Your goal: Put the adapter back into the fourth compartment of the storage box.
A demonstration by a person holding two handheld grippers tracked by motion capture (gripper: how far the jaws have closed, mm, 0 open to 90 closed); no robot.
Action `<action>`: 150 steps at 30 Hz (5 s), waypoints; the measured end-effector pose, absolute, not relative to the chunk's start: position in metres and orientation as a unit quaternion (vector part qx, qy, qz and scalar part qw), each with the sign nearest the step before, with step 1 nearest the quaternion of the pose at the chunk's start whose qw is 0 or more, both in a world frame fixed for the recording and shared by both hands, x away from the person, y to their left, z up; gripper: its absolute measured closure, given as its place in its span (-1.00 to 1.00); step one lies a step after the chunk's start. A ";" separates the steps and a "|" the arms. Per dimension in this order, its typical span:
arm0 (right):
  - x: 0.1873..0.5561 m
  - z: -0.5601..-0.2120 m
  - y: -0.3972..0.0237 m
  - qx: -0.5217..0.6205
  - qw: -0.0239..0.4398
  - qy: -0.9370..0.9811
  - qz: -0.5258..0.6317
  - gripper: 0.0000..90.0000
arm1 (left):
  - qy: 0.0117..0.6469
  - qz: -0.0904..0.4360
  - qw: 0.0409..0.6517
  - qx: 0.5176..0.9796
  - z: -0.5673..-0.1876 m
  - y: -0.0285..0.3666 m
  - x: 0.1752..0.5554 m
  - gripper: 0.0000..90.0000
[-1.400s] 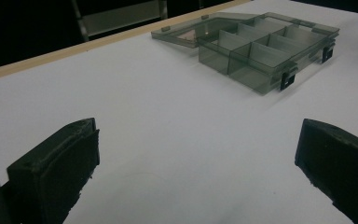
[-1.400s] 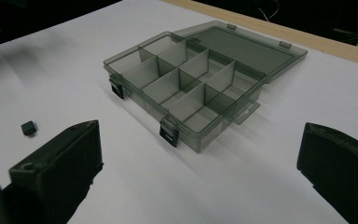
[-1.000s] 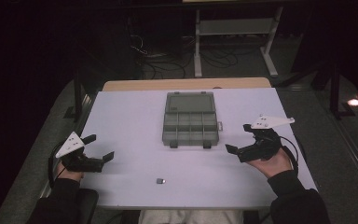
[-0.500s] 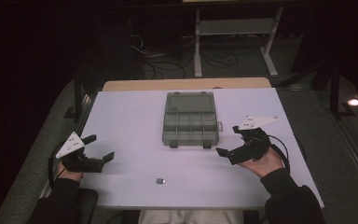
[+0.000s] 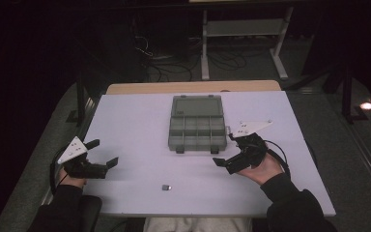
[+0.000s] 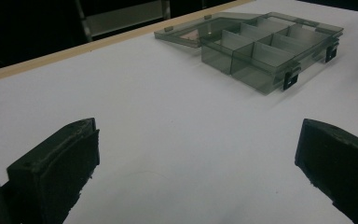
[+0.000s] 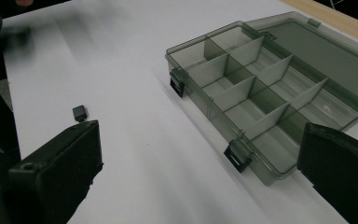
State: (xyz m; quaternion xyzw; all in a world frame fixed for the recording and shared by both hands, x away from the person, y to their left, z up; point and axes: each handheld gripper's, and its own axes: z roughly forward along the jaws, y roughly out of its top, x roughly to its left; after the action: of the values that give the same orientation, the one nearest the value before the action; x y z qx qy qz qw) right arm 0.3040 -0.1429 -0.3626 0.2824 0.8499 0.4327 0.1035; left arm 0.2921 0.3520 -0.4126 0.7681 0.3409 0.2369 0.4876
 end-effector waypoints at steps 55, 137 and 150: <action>0.303 -0.375 -0.088 0.223 0.065 0.881 0.412 -1.00 | 0.340 0.236 0.488 0.768 -0.413 0.352 0.292 -1.00; 0.286 -0.413 0.000 0.110 -0.010 0.931 0.348 -0.71 | 0.335 0.234 0.489 0.770 -0.412 0.351 0.292 -1.00; 0.290 -0.417 0.017 0.078 -0.021 0.943 0.324 -0.36 | 0.335 0.235 0.490 0.770 -0.412 0.351 0.292 -1.00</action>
State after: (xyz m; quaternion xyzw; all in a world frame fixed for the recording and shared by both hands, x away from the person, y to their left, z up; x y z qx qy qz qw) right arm 0.2898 0.0173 -0.4165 0.0781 0.9426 0.3239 -0.0214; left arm 0.2919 0.3508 -0.4125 0.7696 0.3352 0.2347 0.4903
